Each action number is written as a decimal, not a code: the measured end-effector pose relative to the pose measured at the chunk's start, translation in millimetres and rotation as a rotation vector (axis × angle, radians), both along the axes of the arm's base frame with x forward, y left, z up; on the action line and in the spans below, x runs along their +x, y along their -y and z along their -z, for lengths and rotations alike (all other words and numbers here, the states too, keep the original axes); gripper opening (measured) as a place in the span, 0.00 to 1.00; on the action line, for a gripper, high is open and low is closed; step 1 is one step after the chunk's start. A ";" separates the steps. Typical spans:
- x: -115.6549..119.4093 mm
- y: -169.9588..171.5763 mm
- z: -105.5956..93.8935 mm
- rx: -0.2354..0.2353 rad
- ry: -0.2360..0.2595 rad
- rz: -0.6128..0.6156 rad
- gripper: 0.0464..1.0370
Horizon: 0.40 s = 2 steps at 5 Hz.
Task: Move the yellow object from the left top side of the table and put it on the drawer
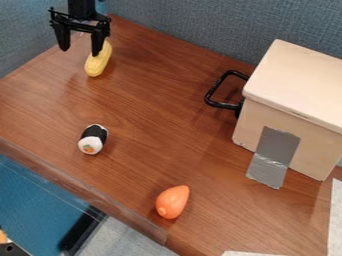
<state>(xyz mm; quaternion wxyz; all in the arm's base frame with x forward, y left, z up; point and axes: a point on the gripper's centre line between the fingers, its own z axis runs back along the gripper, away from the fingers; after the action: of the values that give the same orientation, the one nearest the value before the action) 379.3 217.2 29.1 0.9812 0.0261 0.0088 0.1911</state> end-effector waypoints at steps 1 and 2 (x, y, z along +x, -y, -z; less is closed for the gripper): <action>0.1 -0.3 0.0 0.002 0.001 -0.002 0.96; 1.0 -0.5 -1.3 0.009 0.008 -0.007 0.96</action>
<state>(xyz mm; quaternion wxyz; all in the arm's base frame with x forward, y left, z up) 380.3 217.7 30.5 0.9804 0.0298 0.0042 0.1947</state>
